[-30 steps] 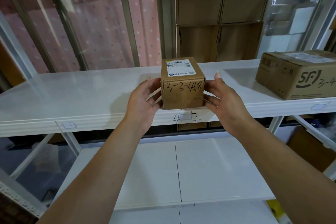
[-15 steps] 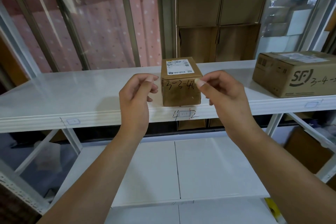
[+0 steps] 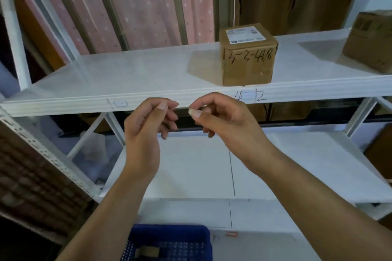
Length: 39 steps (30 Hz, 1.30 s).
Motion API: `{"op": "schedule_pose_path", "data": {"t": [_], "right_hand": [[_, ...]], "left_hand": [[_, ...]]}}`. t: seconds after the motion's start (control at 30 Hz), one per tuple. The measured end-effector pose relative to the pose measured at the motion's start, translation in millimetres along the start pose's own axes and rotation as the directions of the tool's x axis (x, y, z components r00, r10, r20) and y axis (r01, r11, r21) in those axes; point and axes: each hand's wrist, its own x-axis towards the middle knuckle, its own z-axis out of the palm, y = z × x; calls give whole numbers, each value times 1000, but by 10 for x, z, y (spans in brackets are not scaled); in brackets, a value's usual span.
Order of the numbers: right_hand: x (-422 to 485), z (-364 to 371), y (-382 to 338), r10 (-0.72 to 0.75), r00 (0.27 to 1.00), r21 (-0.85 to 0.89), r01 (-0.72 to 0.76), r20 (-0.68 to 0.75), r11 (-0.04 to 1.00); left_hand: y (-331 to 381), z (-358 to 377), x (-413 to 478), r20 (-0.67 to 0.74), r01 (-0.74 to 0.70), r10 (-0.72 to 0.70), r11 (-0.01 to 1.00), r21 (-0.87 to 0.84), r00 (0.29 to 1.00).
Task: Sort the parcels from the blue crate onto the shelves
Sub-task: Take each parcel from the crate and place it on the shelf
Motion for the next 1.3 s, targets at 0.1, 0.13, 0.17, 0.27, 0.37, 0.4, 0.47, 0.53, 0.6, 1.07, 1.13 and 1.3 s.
{"op": "schedule_pose_path", "data": {"t": [0.1, 0.13, 0.17, 0.27, 0.37, 0.4, 0.47, 0.53, 0.6, 1.07, 1.13, 1.3], "right_hand": [[-23, 413, 181, 39, 999, 3, -39, 25, 999], [-23, 574, 237, 51, 998, -5, -50, 38, 999], [-18, 745, 294, 60, 997, -15, -60, 50, 998], [8, 1297, 485, 98, 994, -79, -94, 49, 992], [42, 1913, 752, 205, 979, -135, -205, -10, 969], [50, 2119, 840, 246, 969, -143, -246, -22, 959], [78, 2503, 1000, 309, 951, -145, -310, -28, 940], [115, 2835, 1134, 356, 934, -125, -357, -30, 926], [148, 3105, 1295, 401, 915, -115, -402, -31, 908], [-357, 4005, 3761, 760, 646, -134, -749, 69, 648], [-470, 4110, 4271, 790, 606, -131, -779, 89, 613], [-706, 4367, 5693, 859, 504, -54, -859, 86, 509]], "left_hand": [[-163, -450, -107, 18, 31, -31, 1000, 4, 999], [-221, -622, -133, 31, 39, -40, 999, 10, 999], [-278, -800, -151, 47, 50, -50, 999, 16, 998], [-504, -1370, -154, 87, 99, -102, 994, 44, 991], [-756, -1976, -96, 116, 201, -209, 977, 77, 971], [-831, -2175, -72, 116, 239, -247, 968, 83, 962], [-984, -2550, -21, 118, 304, -315, 947, 101, 942], [-1134, -2884, -8, 145, 344, -357, 933, 108, 923], [-1317, -3172, -58, 160, 388, -400, 916, 104, 902], [-3542, -4255, -1566, -138, 811, -799, 575, 111, 585], [-3957, -4352, -1807, -158, 827, -812, 547, 131, 562], [-5211, -4479, -2341, -254, 876, -839, 472, 99, 481]]}}
